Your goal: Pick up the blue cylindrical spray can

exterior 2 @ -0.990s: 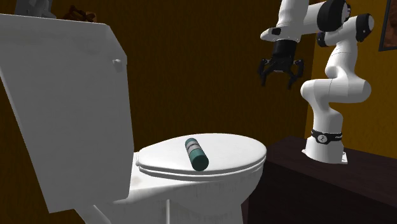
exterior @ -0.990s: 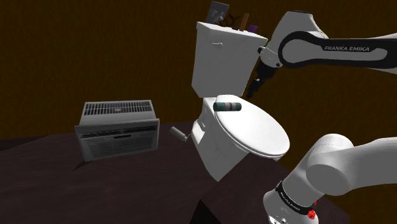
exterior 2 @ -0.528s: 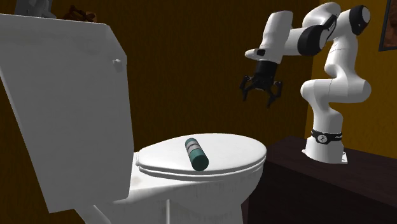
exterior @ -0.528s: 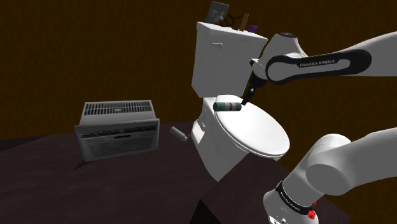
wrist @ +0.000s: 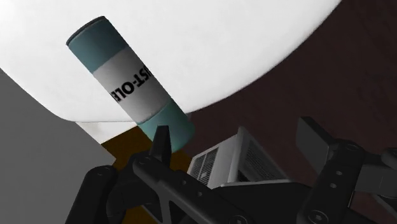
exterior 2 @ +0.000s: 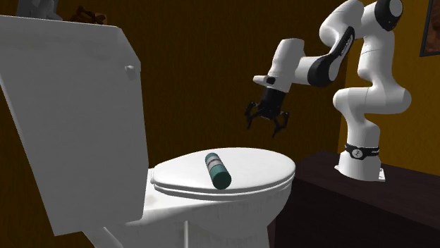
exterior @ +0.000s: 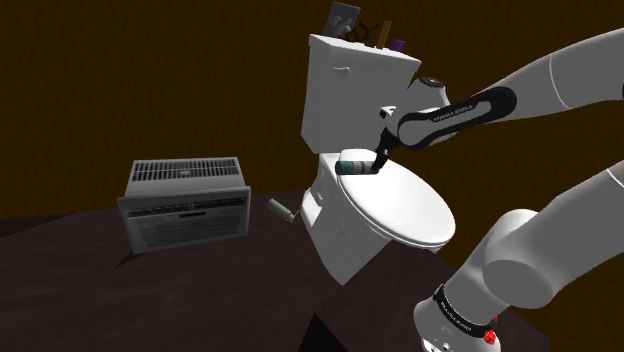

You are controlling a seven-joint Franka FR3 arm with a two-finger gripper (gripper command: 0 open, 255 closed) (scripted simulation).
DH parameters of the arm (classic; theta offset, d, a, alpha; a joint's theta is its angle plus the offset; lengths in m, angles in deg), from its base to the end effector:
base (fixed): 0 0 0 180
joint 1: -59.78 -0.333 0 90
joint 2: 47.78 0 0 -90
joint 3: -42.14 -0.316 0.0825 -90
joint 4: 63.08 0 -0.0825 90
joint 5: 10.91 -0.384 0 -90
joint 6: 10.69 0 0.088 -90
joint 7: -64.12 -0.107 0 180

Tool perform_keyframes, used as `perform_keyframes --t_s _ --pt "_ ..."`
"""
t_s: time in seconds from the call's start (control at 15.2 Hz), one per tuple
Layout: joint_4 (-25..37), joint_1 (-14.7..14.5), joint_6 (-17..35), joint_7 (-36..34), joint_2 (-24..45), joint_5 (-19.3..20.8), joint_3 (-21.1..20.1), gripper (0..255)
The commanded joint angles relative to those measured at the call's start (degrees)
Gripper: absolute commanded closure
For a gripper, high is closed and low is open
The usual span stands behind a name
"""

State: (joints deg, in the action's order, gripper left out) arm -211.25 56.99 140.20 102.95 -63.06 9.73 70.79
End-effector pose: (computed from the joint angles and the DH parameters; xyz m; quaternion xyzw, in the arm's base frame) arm 0.4103 -0.1868 0.3696 0.9557 0.2505 0.1005 0.1174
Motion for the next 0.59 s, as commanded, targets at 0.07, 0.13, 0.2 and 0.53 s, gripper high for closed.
perform_keyframes --t_s 0.07,0.13,0.2,0.53 --pt "2.9 -2.8 7.7 8.6 8.6 -4.8 4.0 0" --pt "3.9 -3.8 9.9 12.4 11.4 -7.8 5.2 0" --pt "5.1 -4.6 12.0 16.9 14.3 -11.7 5.9 0" --pt "13.1 1.5 18.6 43.4 28.0 -36.5 -1.9 0"
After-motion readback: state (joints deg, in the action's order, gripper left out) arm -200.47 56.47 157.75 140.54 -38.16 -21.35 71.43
